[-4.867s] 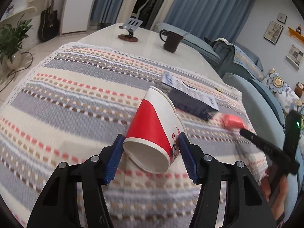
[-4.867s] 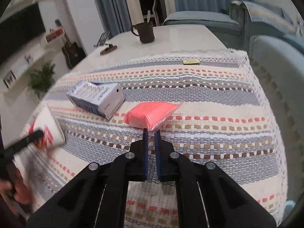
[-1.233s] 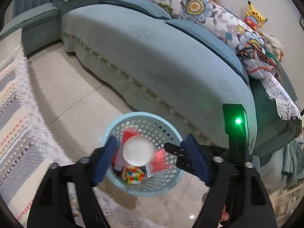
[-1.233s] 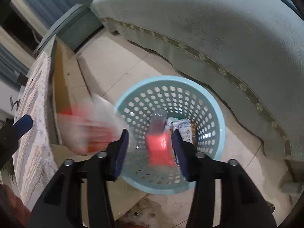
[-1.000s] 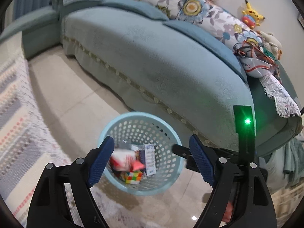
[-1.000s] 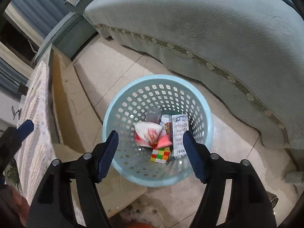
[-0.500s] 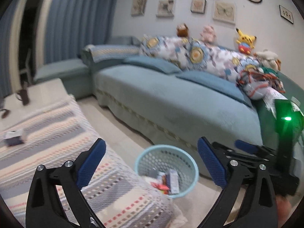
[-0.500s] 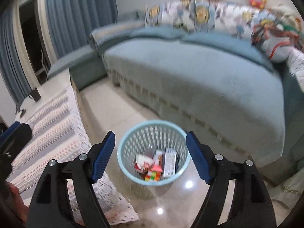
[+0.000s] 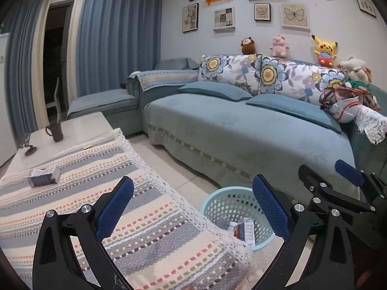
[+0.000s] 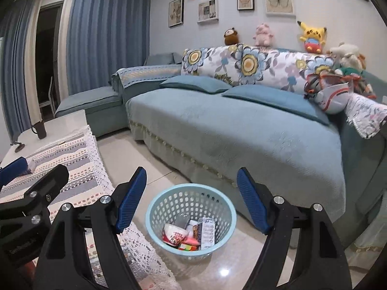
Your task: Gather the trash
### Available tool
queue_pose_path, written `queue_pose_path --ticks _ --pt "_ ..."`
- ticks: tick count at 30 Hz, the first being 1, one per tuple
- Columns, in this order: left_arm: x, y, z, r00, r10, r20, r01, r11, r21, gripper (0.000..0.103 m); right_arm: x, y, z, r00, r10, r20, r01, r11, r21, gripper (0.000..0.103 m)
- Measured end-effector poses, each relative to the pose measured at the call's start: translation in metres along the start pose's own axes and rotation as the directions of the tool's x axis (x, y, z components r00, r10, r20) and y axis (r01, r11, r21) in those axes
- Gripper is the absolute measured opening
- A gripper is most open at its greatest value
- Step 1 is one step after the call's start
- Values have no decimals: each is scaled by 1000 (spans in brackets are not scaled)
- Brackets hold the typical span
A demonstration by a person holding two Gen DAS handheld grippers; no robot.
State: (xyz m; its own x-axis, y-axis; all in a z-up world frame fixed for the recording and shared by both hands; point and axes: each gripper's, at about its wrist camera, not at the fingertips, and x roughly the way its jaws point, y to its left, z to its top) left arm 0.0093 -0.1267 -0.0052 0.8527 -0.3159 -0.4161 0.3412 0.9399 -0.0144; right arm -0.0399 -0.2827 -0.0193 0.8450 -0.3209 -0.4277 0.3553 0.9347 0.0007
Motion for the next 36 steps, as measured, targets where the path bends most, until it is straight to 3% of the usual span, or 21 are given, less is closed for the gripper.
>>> queue_pose_path --ticks 14,21,36 --pt "4 27 2 994 105 -12 -106 993 -60 95 -5 -17 -3 998 -67 18 66 997 47 76" --pt "4 33 5 991 130 -14 -131 989 -66 95 -6 -15 -4 998 -61 14 61 998 35 82" --pt "1 43 7 989 151 -2 -150 985 -81 95 -12 -7 -4 998 -52 32 51 999 17 82"
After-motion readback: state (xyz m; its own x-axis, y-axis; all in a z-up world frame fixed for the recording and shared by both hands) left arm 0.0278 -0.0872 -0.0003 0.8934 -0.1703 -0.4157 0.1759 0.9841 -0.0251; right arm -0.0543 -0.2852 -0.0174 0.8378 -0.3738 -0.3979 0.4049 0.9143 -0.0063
